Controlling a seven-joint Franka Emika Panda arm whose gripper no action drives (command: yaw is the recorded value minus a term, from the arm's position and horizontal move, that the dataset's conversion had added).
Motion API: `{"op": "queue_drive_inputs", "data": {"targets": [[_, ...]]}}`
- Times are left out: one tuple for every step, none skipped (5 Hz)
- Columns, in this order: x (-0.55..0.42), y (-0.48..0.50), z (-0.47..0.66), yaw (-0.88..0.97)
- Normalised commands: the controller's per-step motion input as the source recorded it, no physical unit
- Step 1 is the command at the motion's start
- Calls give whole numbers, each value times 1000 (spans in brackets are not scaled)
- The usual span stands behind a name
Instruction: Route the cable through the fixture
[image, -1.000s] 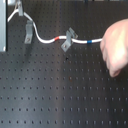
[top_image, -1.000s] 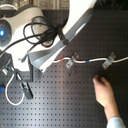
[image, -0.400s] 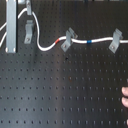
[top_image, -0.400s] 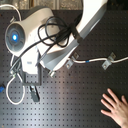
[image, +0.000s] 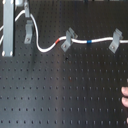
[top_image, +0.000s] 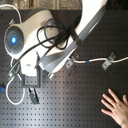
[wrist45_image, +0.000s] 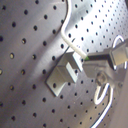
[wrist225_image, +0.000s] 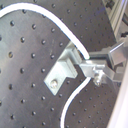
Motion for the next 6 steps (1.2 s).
{"op": "queue_drive_inputs", "data": {"targets": [[-270,92,237,0],[-21,-79,0,-149],[40,-237,-98,-323],[23,-243,-16,-403],[-237,28,136,-74],[-296,328,80,0]]}}
